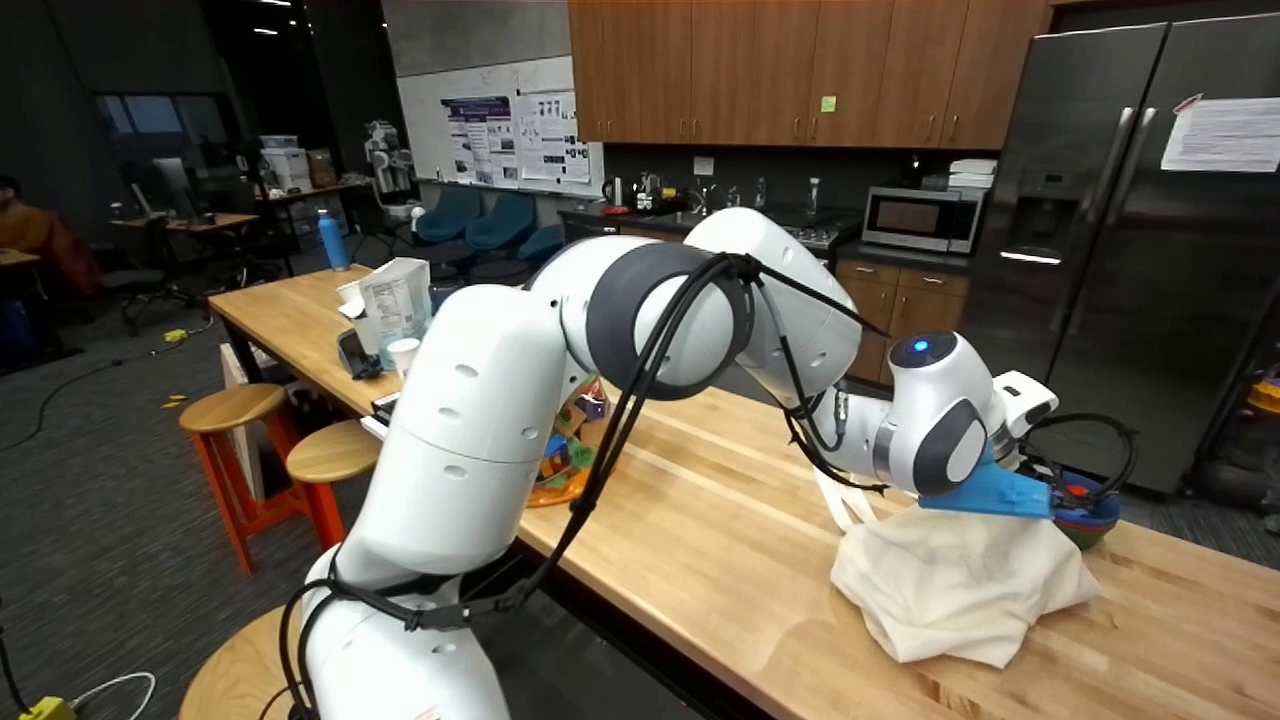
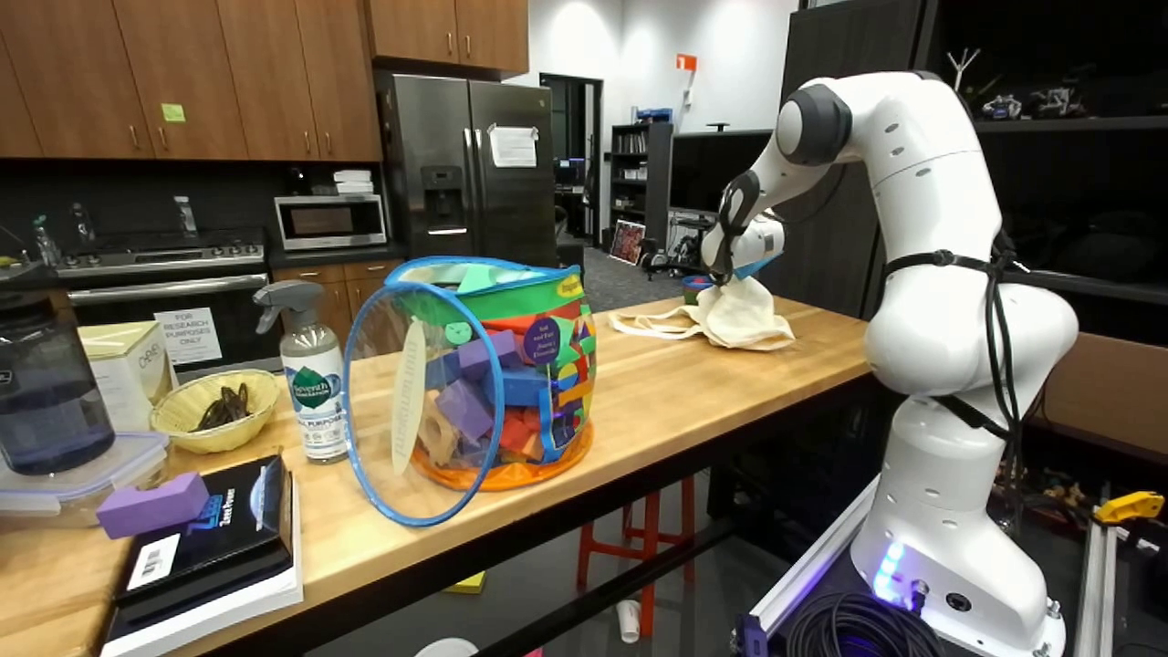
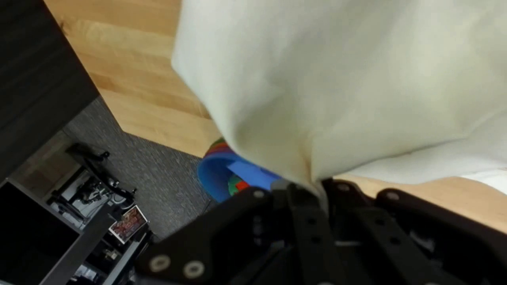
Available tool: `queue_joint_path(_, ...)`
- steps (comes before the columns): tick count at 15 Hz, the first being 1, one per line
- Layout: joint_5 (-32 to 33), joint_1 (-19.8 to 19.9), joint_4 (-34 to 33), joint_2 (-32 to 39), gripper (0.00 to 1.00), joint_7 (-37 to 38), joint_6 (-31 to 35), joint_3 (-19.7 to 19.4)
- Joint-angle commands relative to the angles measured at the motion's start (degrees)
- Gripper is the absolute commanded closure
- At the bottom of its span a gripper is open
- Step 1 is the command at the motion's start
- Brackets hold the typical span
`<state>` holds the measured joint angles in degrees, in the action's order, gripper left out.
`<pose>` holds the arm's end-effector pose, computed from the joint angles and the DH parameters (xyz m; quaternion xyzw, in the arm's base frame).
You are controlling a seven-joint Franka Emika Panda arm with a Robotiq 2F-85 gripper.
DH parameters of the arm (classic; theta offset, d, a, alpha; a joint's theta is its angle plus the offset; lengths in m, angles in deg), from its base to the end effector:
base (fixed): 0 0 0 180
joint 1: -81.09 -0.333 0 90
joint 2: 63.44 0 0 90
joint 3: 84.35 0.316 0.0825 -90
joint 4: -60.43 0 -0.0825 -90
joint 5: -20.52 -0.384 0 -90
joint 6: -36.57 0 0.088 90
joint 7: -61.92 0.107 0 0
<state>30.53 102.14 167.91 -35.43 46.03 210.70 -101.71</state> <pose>0.5584 -0.3952 0.3389 0.9352 -0.0660 0.2524 0.2395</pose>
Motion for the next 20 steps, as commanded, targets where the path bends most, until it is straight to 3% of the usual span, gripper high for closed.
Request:
queue_joint_path(1, 0.34, 0.21, -6.99, 4.39, 0.99, 0.51, 2.01, 1.92)
queue_joint_path(11, 0.14, 0.49, -21.22, 11.47, 0.99, -2.09, 3.75, 10.97)
queue_joint_path(20, 0.52, 1.39, -20.71, 10.31, 0.99, -6.64, 3.79, 20.05)
